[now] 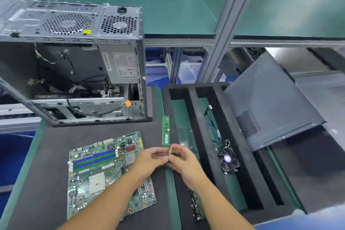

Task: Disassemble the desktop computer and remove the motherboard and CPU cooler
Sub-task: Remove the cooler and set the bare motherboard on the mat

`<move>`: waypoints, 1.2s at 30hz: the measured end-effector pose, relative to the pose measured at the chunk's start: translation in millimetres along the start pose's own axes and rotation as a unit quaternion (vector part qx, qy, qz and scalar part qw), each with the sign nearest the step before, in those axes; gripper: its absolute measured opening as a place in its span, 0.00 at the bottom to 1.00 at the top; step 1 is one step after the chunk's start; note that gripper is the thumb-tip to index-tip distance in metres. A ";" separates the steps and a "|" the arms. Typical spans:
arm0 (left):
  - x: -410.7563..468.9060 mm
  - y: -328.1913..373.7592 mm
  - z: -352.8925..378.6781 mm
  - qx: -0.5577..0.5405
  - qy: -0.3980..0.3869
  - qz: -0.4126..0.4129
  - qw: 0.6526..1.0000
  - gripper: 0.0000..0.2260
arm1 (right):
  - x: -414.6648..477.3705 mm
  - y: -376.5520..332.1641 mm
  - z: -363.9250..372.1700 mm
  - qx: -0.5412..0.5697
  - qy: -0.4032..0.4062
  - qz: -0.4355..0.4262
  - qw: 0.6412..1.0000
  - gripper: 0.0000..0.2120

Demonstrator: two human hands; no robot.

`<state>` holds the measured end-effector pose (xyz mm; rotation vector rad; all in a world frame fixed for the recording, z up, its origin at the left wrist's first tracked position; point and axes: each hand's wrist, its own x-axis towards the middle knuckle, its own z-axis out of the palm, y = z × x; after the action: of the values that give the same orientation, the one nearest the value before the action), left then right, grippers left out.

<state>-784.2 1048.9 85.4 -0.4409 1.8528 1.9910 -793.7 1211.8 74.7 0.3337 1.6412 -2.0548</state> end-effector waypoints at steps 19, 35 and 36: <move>53.0 -14.3 38.5 0.665 0.073 0.096 0.737 0.29 | 89.5 -76.6 -14.2 -0.306 0.099 -0.078 0.944 0.13; 45.1 -20.8 8.6 0.567 0.086 0.140 0.807 0.26 | 172.8 -79.6 13.7 -0.700 0.013 -0.149 0.699 0.20; 45.4 -20.3 6.7 0.565 0.084 0.142 0.809 0.26 | 173.1 -79.5 14.8 -0.694 0.009 -0.144 0.705 0.21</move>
<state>-814.1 1059.7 46.5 0.0461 2.8956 0.6390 -980.3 1172.5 63.2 -0.4698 2.7853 -0.4244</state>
